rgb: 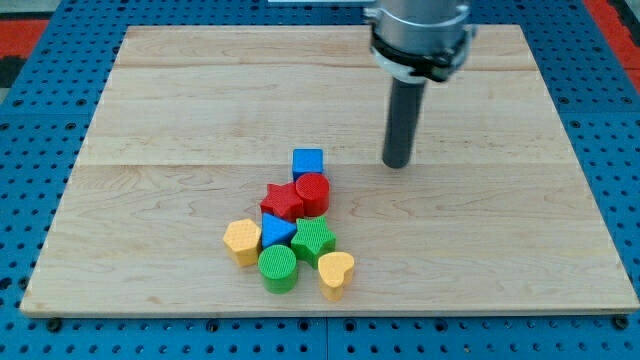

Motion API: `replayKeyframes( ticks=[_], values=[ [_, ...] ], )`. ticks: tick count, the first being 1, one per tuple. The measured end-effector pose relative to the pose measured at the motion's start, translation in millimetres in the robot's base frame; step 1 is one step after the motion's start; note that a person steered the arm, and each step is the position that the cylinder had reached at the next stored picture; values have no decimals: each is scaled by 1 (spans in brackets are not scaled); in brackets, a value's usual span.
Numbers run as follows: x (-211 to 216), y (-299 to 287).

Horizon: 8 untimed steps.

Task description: Place the red circle and blue cube diagonal to each other

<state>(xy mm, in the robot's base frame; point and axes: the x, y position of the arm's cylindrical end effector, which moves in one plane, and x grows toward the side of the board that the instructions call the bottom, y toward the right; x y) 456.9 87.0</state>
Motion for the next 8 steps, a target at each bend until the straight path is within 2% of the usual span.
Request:
replayKeyframes(
  ticks=[1, 3, 4, 6, 8],
  values=[
    [22, -25],
    [-12, -74],
    [-6, -56],
    [14, -70],
    [-3, -167]
  ],
)
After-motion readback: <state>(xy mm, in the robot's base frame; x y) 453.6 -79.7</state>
